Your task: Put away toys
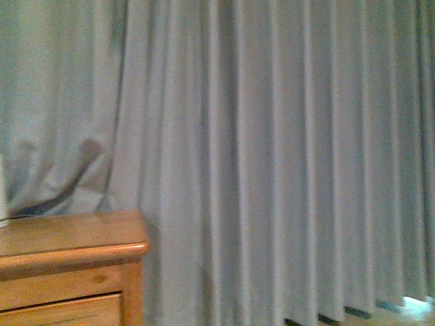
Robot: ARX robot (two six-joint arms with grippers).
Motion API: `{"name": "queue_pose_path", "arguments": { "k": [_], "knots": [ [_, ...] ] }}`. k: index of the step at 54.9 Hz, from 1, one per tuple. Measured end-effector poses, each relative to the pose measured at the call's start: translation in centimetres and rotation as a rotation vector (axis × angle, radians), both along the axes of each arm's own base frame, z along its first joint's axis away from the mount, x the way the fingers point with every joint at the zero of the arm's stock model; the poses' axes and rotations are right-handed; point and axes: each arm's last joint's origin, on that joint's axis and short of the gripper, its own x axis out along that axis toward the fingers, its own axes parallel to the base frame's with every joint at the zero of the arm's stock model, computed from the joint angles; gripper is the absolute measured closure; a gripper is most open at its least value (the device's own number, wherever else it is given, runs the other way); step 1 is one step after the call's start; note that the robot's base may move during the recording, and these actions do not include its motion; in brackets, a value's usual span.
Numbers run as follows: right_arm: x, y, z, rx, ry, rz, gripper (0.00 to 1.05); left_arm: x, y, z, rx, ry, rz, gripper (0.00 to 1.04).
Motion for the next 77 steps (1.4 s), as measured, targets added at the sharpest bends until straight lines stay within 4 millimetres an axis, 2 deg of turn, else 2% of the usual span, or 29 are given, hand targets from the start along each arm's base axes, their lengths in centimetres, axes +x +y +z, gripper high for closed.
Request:
{"name": "queue_pose_path", "arguments": {
  "k": [77],
  "knots": [
    [0.00, -0.02, 0.00, 0.000, 0.000, -0.003, 0.95, 0.00, -0.02, 0.00, 0.000, 0.000, -0.001, 0.06]
  ]
}}
